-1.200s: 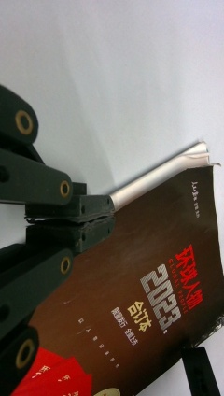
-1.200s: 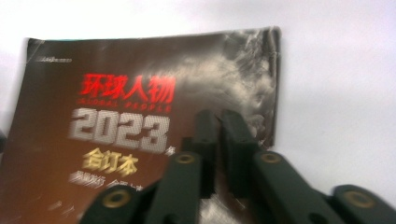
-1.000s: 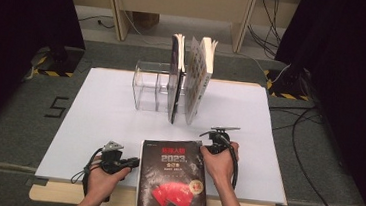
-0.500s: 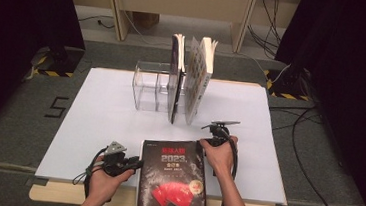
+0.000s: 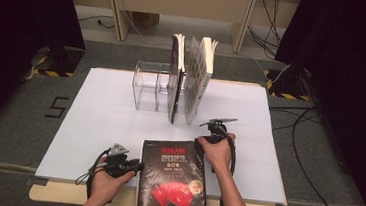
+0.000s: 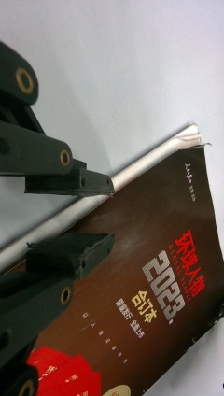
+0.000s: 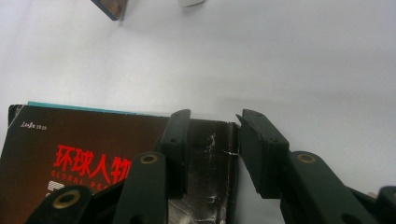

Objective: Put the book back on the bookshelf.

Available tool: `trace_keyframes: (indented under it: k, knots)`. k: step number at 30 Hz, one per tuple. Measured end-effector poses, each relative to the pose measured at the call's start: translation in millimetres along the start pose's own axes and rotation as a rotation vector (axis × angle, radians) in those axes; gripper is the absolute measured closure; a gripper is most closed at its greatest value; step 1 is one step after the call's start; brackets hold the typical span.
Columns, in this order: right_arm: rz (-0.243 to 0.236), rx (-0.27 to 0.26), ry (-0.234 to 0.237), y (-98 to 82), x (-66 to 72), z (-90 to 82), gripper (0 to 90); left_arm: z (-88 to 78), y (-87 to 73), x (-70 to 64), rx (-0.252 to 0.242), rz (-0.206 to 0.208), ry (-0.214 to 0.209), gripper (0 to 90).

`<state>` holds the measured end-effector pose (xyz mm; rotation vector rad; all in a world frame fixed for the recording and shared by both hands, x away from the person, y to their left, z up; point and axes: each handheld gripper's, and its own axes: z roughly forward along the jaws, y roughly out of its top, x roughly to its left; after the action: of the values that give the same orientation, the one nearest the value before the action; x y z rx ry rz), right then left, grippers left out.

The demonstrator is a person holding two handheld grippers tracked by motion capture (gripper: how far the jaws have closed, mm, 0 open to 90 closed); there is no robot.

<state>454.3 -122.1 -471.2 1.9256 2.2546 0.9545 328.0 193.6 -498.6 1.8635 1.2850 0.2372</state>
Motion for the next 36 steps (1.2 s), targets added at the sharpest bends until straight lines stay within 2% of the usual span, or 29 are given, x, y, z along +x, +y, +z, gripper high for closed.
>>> trace_keyframes:
  k: [3,7,10,13,15,16,18,21,24,30,33,36]
  knots:
    - [0.013,-0.005,0.011,0.5,-1.3,1.0,63.6,0.2,0.2,0.4,-0.002,-0.007,-0.002,67.3]
    - [-0.009,-0.013,0.015,0.5,-1.1,2.4,64.1,0.5,-0.6,0.9,-0.009,-0.029,-0.013,66.1]
    - [-0.005,-0.016,0.012,-0.8,0.1,2.3,66.3,0.5,-0.8,1.2,-0.009,-0.032,-0.014,65.8]
    - [0.001,-0.028,0.039,-2.4,-3.3,2.2,66.5,0.7,-0.9,0.9,-0.008,-0.029,-0.010,66.7]
    - [0.029,-0.010,0.068,-4.3,-3.2,1.4,66.4,0.6,-1.5,0.6,-0.011,-0.027,-0.004,67.2]
    - [0.017,-0.013,0.068,-4.6,-4.0,1.2,66.4,0.7,-1.8,0.4,-0.013,-0.026,-0.001,67.5]
    - [0.031,-0.004,0.071,-5.0,-3.3,0.5,66.4,0.7,-1.9,0.3,-0.013,-0.024,0.001,67.7]
    - [0.023,0.009,0.077,-5.2,-5.0,-1.0,65.8,0.6,-2.3,-0.2,-0.013,-0.010,0.008,68.6]
    - [0.050,0.036,0.094,-6.4,-6.0,-3.3,64.6,0.7,-1.8,-0.4,-0.009,-0.010,0.014,69.4]
    - [0.049,0.028,0.106,-10.5,-6.5,-4.0,65.7,1.2,-1.3,-1.2,-0.008,-0.012,0.017,69.9]
    - [0.033,0.020,0.117,-11.4,-8.9,-4.0,66.1,1.3,-1.4,-1.3,-0.009,-0.012,0.019,69.9]
    - [0.024,0.031,0.104,-11.9,-7.1,-5.3,66.4,1.3,-1.5,-1.7,-0.011,-0.014,0.022,70.2]
